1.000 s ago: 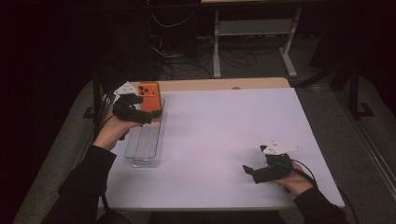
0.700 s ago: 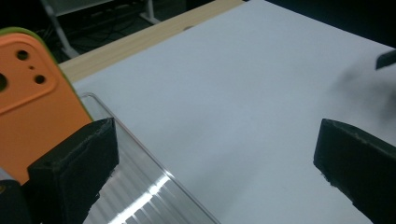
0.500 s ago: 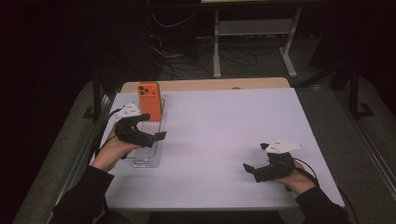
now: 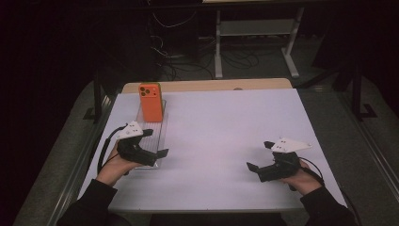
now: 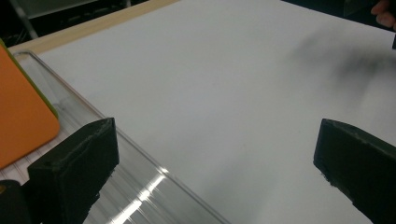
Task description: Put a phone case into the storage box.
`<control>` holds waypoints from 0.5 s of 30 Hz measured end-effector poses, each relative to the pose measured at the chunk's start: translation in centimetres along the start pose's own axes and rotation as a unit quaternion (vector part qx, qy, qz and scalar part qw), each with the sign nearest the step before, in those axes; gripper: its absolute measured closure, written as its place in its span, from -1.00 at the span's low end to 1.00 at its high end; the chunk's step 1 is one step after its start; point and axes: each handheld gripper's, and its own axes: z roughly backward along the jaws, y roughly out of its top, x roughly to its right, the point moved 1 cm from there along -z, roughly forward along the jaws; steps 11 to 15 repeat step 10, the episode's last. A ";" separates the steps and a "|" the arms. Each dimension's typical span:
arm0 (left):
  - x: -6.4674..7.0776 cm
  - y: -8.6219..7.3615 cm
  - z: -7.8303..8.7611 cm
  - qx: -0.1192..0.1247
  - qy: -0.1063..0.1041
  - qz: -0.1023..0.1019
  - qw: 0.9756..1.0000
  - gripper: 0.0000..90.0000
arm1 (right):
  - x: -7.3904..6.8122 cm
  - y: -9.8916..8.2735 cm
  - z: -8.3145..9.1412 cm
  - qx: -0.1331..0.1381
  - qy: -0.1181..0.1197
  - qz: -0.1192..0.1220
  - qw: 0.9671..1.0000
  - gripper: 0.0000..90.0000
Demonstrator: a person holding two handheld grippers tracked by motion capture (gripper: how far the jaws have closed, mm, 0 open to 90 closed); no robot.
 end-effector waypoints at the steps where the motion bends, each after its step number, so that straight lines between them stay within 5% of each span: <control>1: 0.1 -0.3 0.0 -0.001 -0.002 0.003 1.000 -1.00 | 0.0 0.0 0.1 0.000 0.001 -0.002 1.000 -0.99; 15: 0.3 -1.4 0.1 -0.004 -0.006 0.007 1.000 -1.00 | -0.1 0.2 0.1 0.002 0.001 0.002 1.000 -0.99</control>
